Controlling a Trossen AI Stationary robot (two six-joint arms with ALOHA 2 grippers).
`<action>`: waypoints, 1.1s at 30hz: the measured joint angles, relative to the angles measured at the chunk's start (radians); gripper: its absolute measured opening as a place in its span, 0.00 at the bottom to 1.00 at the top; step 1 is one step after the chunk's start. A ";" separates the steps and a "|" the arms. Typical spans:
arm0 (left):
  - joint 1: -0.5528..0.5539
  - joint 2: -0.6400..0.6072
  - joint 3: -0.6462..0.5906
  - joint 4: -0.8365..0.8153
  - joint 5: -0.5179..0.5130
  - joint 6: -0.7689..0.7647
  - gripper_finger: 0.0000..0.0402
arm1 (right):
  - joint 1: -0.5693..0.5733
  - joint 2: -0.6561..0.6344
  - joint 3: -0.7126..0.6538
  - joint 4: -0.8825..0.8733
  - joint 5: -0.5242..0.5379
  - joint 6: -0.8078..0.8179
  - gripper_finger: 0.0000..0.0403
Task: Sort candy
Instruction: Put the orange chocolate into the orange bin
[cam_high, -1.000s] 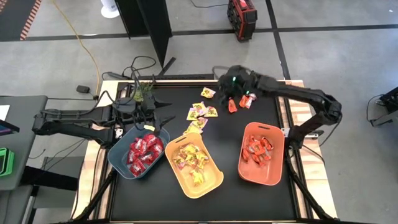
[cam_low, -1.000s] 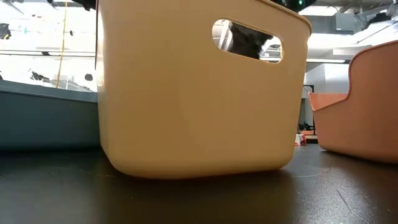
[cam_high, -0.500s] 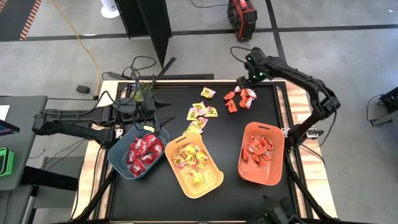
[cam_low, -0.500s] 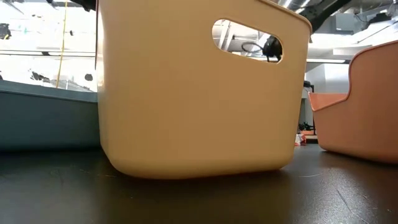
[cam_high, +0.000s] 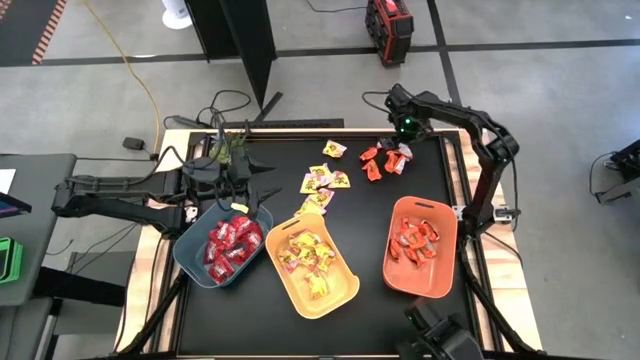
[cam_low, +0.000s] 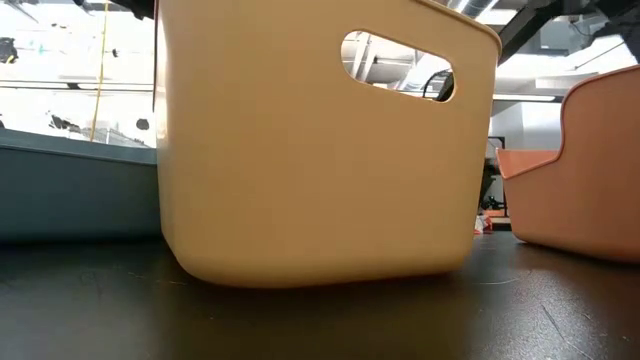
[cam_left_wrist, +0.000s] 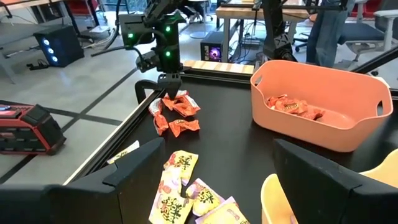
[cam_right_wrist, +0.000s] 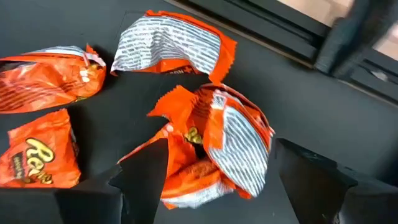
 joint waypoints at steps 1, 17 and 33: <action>0.000 0.000 0.000 -0.001 0.000 0.000 0.73 | 0.000 0.010 0.004 0.000 0.000 -0.001 0.74; 0.000 0.000 0.000 -0.001 0.000 0.007 0.73 | 0.012 0.049 0.027 -0.068 0.006 -0.071 0.16; 0.000 0.000 0.000 -0.013 0.000 0.006 0.73 | 0.230 -0.407 0.025 -0.261 -0.032 -0.209 0.02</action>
